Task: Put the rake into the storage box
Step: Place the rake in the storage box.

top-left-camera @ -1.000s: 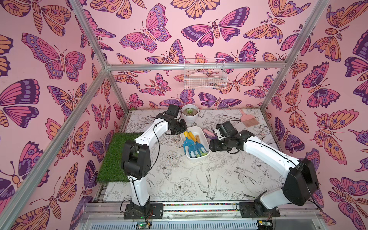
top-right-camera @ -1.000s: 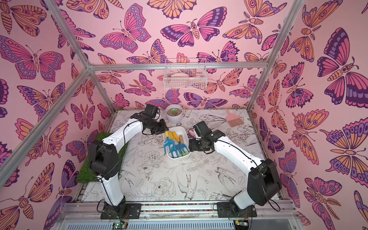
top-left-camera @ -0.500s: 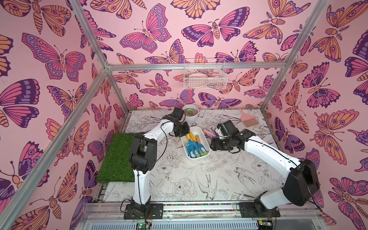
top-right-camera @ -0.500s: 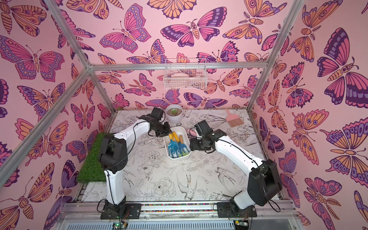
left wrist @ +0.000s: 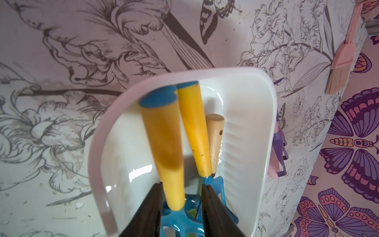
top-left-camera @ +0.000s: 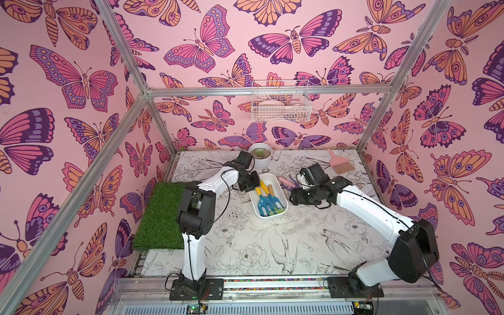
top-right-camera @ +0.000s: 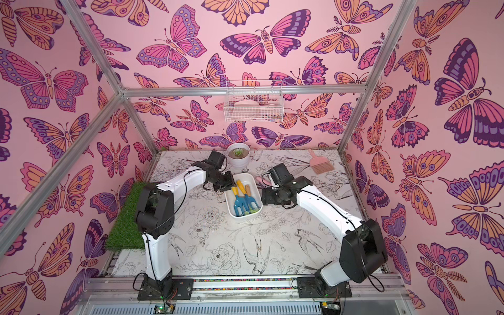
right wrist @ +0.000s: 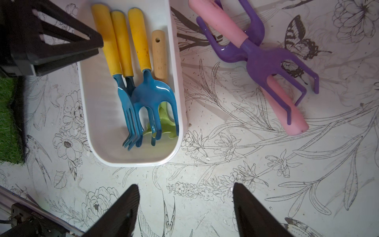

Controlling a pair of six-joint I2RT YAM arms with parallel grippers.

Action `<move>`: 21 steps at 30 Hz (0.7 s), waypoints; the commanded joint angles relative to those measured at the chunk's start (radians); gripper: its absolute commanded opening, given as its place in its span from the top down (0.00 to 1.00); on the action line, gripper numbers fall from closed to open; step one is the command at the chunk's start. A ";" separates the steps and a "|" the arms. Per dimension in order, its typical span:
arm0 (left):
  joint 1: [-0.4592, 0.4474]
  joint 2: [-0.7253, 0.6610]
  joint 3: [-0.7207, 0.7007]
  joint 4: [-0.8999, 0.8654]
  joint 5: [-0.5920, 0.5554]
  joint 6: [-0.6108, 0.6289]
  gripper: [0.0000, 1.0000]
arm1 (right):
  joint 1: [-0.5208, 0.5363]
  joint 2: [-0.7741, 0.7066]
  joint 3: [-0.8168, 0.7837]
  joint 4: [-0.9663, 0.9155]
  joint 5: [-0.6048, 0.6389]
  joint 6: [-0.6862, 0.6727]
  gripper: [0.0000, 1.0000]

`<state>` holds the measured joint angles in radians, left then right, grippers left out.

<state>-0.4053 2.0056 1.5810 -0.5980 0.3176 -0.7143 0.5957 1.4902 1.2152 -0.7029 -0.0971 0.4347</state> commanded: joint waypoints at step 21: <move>0.059 -0.392 -0.264 -0.041 0.006 0.041 0.69 | -0.113 0.073 0.191 -0.090 0.037 -0.054 0.33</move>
<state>-0.3500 1.6596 1.3731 -0.6056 0.3119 -0.6849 0.5072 1.5513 1.3697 -0.7471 -0.0780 0.3985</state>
